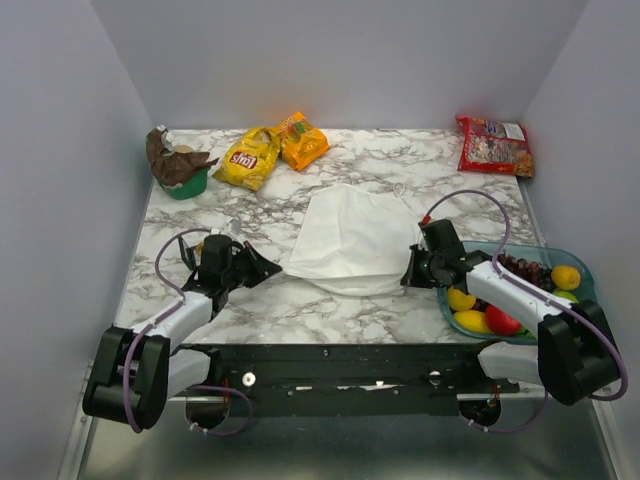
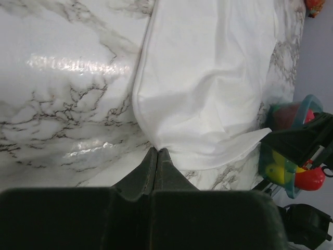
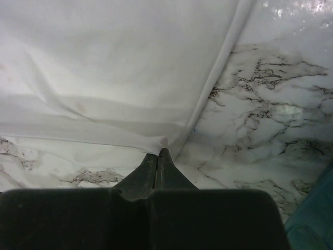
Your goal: Pin the brooch onto the clothing
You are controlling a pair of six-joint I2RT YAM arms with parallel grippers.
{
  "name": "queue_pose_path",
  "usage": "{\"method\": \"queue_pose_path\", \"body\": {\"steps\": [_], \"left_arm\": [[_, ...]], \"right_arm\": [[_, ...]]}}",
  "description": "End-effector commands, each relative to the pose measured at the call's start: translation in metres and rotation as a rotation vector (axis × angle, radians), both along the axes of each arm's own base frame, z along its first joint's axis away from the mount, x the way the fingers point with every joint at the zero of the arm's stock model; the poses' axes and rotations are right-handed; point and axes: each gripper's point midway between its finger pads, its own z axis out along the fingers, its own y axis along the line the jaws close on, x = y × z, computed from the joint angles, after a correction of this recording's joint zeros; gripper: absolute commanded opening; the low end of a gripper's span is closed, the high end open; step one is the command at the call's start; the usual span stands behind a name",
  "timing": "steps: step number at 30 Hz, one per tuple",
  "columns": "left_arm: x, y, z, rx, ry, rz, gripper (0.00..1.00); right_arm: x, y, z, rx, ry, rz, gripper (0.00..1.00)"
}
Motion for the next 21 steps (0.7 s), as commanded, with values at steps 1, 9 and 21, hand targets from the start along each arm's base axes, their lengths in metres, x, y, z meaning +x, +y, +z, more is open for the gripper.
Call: {"method": "queue_pose_path", "body": {"steps": [1, 9, 21], "left_arm": [[-0.01, 0.012, -0.016, 0.025, 0.028, 0.066, 0.0], [-0.023, 0.021, -0.014, 0.029, 0.023, 0.114, 0.0], [-0.042, 0.028, 0.007, 0.035, -0.01, 0.124, 0.77]], "right_arm": [[-0.021, 0.002, 0.004, 0.02, 0.035, -0.025, 0.01], [-0.071, 0.001, -0.001, 0.001, 0.126, -0.049, 0.03], [-0.12, -0.008, 0.001, -0.021, 0.2, -0.074, 0.47]]}}
